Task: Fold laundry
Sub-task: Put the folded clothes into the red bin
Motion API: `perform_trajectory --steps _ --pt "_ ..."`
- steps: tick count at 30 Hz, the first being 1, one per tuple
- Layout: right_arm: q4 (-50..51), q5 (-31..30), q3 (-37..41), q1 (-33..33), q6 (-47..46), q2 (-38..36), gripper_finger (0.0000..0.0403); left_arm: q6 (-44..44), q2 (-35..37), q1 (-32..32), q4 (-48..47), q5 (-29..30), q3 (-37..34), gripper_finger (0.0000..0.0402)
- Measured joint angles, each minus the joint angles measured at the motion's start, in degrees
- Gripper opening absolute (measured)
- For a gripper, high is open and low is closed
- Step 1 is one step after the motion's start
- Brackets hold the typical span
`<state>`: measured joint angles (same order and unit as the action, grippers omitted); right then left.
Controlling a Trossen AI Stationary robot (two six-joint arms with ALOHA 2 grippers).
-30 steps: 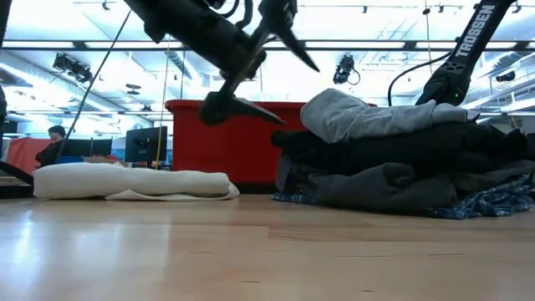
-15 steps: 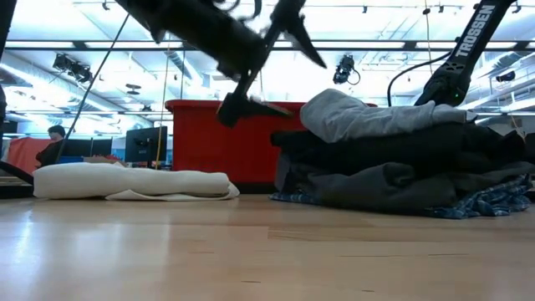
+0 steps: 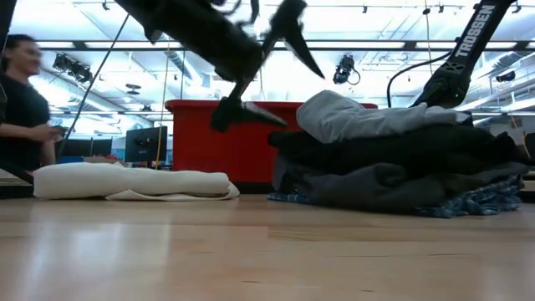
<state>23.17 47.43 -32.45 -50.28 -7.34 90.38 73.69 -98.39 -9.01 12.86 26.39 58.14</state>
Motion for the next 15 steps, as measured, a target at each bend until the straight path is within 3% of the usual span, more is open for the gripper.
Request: perform_trajectory --steps 8,15 --pt "-1.29 -0.23 0.0 -0.04 -1.69 0.01 0.0114 -1.31 -7.04 1.48 10.83 -5.45 0.04 0.0399" --pt "-1.41 -0.67 0.0 -0.02 -3.07 0.01 0.0114 1.9 -11.35 2.27 11.23 -7.08 -0.01 0.04"
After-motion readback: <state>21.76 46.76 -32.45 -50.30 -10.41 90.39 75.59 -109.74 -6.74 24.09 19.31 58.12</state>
